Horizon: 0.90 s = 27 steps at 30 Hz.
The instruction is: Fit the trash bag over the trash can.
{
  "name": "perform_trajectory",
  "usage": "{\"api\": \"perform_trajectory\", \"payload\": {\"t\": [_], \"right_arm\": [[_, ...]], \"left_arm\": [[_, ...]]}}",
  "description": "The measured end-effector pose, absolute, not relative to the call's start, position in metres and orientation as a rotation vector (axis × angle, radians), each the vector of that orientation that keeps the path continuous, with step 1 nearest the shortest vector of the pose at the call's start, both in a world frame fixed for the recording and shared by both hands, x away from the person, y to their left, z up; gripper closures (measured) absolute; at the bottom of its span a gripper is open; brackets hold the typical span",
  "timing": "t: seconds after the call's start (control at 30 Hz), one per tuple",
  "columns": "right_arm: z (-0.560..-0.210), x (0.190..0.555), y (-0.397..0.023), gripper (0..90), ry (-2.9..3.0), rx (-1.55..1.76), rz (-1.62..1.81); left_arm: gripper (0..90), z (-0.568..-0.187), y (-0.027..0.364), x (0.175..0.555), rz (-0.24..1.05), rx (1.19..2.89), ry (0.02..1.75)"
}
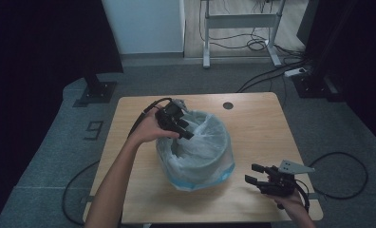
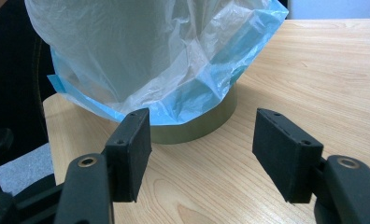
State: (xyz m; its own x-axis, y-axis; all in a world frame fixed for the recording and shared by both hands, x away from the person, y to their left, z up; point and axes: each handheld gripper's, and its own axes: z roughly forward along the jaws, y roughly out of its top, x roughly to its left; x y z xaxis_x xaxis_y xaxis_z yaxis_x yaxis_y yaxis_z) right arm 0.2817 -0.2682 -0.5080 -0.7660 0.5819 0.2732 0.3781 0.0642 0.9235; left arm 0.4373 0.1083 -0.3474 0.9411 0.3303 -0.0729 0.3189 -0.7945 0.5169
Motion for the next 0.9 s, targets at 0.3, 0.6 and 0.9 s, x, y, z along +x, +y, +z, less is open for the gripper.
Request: {"api": "perform_trajectory", "payload": {"t": [0.3,0.6,0.9], "right_arm": [[-0.508,0.282,-0.27,36.5,2.156,0.99,1.787],[-0.507,0.282,-0.271,36.4,2.151,0.992,1.788],[-0.508,0.282,-0.268,36.4,2.162,0.983,1.781]], "left_arm": [[43.4,-0.356,0.106,0.44,0.031,2.558,0.478],[40.6,-0.339,0.118,0.422,0.078,2.494,0.446],[40.8,-0.337,0.124,0.398,0.098,2.483,0.385]]}}
